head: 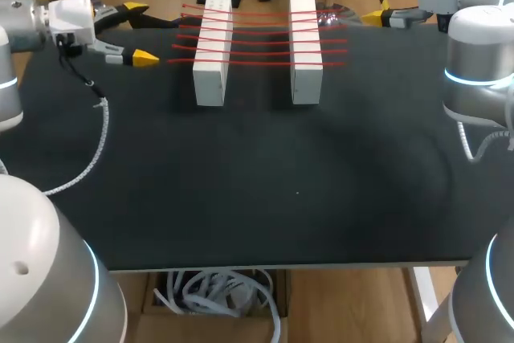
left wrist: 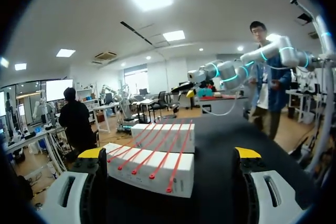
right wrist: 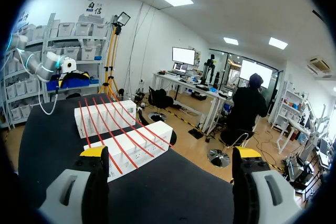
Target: Grab the tape and strap the tape.
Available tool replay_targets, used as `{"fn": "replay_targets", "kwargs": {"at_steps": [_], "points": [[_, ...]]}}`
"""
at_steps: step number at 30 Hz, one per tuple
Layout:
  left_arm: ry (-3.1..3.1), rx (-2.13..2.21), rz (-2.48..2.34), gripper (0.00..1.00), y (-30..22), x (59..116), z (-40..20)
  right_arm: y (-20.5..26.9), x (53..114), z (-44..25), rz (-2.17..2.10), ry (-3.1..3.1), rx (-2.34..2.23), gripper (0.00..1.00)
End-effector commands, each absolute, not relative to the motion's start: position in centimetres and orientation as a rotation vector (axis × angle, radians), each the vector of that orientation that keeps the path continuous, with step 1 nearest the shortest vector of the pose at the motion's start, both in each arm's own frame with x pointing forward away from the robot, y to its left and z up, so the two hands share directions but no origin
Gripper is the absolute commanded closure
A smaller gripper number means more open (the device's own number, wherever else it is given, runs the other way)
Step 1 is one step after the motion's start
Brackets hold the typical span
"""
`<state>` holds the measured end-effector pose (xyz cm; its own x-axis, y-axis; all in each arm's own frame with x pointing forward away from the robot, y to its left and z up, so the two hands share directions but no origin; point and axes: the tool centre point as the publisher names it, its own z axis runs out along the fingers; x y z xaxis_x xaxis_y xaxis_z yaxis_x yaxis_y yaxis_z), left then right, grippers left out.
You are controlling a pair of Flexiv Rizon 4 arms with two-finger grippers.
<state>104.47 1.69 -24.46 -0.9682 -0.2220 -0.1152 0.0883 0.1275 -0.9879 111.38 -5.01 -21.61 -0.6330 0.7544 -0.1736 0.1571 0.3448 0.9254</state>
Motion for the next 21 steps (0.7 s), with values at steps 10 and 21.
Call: {"fn": "replay_targets", "kwargs": {"at_steps": [10,21], "points": [[2.166,-0.077,-1.981,0.61,2.3,104.4,-27.5,-5.0,111.4,-21.6,1.291,2.013,0.793,0.00],[2.226,-0.077,-2.005,0.78,1.8,104.5,-29.4,-5.0,111.4,-21.6,1.291,2.013,0.793,0.00]]}}
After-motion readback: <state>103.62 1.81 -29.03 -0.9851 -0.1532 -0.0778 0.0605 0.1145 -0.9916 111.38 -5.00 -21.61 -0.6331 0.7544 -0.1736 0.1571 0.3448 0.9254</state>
